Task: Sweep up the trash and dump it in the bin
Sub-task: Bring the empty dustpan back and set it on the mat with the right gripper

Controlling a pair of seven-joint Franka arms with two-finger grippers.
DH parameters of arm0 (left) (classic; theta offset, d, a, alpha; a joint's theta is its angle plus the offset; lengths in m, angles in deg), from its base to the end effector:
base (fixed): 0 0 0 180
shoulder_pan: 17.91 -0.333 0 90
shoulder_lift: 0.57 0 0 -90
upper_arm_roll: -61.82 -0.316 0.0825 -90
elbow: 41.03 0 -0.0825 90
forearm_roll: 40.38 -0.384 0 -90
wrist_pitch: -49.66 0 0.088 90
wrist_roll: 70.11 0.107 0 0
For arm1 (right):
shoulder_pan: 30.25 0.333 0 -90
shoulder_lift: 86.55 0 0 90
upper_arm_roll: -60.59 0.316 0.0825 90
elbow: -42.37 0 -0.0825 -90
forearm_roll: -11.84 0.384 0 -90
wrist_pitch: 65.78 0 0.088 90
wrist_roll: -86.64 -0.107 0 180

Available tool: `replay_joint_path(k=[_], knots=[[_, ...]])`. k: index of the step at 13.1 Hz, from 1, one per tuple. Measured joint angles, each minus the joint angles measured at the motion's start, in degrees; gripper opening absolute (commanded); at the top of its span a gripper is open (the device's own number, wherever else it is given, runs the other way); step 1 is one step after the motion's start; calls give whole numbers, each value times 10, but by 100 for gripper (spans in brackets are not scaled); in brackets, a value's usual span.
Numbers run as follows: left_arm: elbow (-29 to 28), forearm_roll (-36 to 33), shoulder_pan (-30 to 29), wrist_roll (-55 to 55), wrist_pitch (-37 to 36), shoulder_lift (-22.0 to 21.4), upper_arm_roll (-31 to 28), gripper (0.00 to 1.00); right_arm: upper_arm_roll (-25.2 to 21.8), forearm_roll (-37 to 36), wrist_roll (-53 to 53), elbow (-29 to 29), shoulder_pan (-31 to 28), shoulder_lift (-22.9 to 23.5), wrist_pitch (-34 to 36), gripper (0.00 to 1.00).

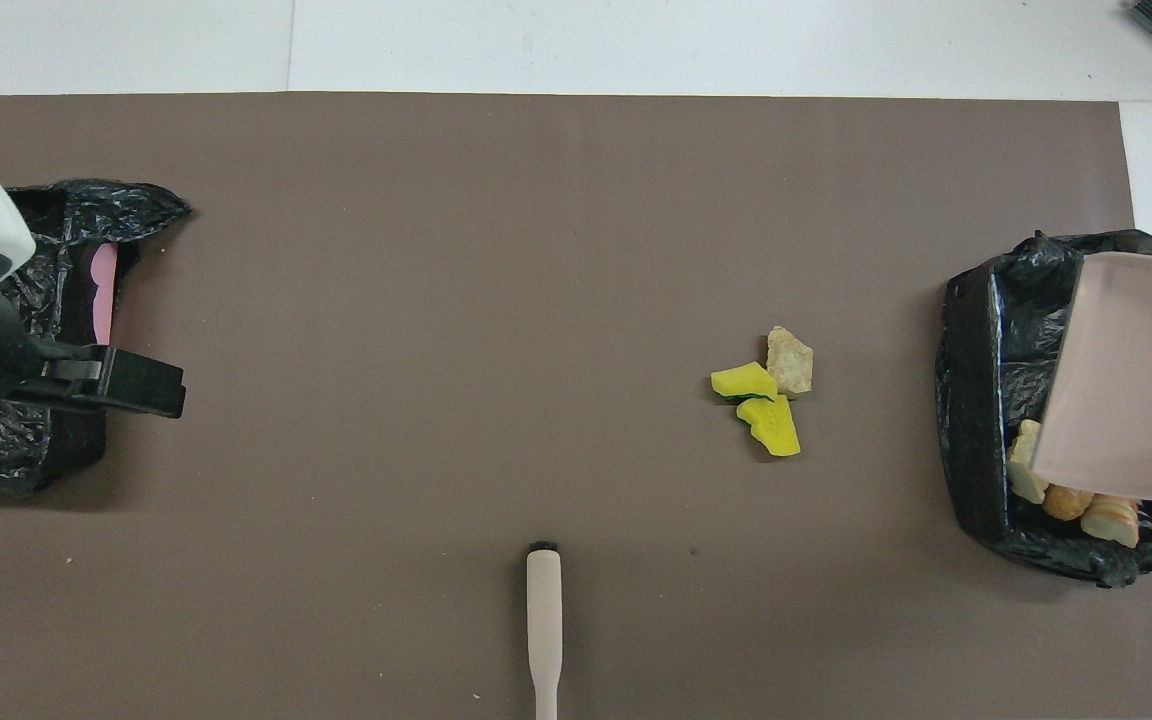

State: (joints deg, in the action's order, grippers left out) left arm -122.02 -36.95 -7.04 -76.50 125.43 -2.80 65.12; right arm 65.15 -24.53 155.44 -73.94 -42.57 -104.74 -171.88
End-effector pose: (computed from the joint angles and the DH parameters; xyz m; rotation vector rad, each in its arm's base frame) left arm 0.4953 -0.1336 0.6965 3.0856 -0.2301 -0.0951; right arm 0.4658 -0.1054 0.6084 2.0836 1.4284 -0.3897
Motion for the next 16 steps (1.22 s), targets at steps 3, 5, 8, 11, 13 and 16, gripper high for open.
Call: replay_joint_path(k=[3, 5, 8, 11, 13, 16], knots=[[1, -1, -11, 20, 0, 0, -1, 100, 20, 125, -139, 1, 31, 1, 26, 0], [2, -1, -15, 40, 0, 0, -1, 100, 40, 184, -293, 0, 68, 11, 36, 0], [4, -1, -15, 49, 0, -1, -1, 100, 51, 252, -521, 9, 144, 50, 36, 0], [4, -1, -16, 50, 0, -1, -4, 100, 52, 299, -743, 54, 232, 138, 15, 0], [4, -1, -16, 51, 0, -1, -5, 100, 53, 347, -865, 94, 280, 208, -24, 0], [4, -1, -16, 51, 0, -1, -5, 100, 53, 360, -973, 119, 334, 283, -72, 0]])
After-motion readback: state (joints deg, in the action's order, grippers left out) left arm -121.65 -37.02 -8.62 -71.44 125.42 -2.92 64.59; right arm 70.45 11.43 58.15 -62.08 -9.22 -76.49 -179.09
